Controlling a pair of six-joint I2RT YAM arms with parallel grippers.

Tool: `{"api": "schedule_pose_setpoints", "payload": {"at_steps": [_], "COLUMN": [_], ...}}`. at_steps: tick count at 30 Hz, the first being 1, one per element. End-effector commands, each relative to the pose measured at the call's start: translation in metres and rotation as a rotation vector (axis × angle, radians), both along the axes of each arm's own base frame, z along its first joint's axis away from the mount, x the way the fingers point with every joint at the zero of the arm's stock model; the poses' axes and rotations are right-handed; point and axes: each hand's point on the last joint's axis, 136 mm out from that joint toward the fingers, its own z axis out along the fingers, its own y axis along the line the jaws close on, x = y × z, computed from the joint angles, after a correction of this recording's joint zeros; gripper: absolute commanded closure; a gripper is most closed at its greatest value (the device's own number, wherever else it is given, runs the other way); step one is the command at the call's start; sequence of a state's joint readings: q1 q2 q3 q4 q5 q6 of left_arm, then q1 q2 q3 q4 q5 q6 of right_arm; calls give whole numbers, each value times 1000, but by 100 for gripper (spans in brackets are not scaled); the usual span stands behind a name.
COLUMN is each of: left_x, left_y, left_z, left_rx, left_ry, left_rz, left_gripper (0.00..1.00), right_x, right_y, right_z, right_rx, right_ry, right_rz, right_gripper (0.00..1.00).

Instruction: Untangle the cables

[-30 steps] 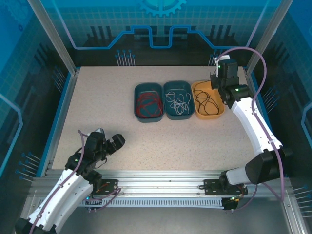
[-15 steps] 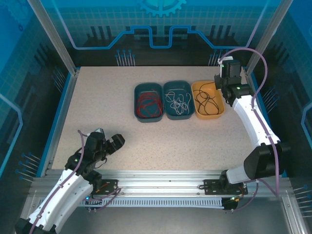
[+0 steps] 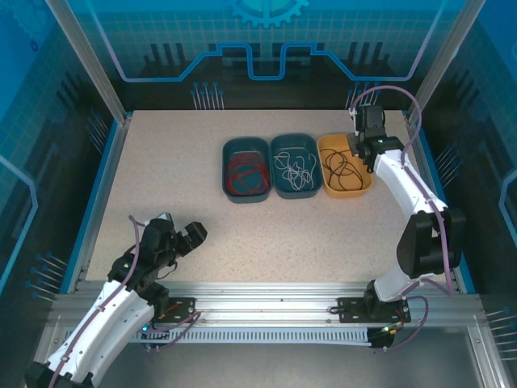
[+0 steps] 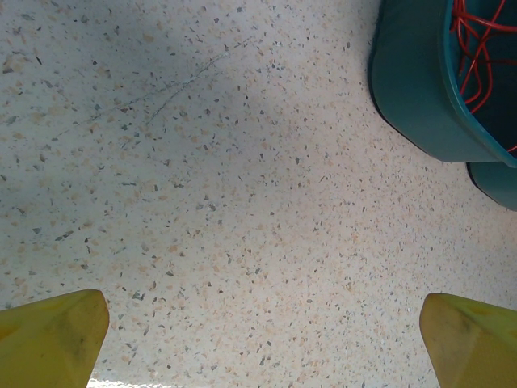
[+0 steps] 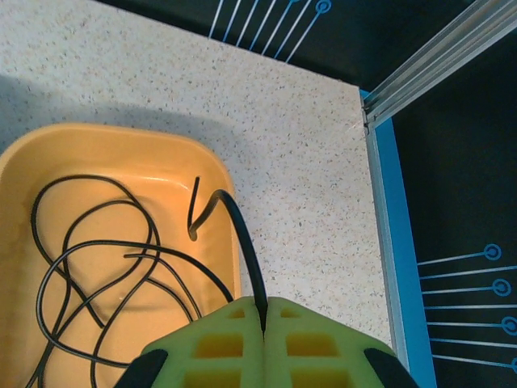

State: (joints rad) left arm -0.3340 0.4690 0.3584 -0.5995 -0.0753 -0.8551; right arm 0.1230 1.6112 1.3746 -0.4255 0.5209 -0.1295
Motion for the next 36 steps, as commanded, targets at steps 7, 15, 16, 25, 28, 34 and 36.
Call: {"api": "schedule_pose_setpoints", "payload": {"at_steps": [7,15,16,25,28,34,36], "left_x": [4,4,4,6,6,6,7], "left_y": [2,2,2,1,2,2,2], "left_z": [7,8,7,9,9,9,11], "left_rx": [14,11,12,7,8,11,10], "left_ry": [-32,-35,-34,-44,-44,-45,-50], "left_rz": [6,4,3,5,6,8,7], "left_gripper": [1,1,1,1,1,1,1], "right_x": [17,13,10,-8,-15,-24,-25], "right_y": [-1,8,8,23,28,43,46], "right_z": [-46,-103,-110,-140,-140,-129,-121], "right_rx": [-43,-46,-44,-36,-57,-103,-110], "right_ry": [95,257,279,378,409,418,408], "right_rz": [19,43,43,54,60,85,85], "right_gripper": [96,94,93,86,76,48,41]}}
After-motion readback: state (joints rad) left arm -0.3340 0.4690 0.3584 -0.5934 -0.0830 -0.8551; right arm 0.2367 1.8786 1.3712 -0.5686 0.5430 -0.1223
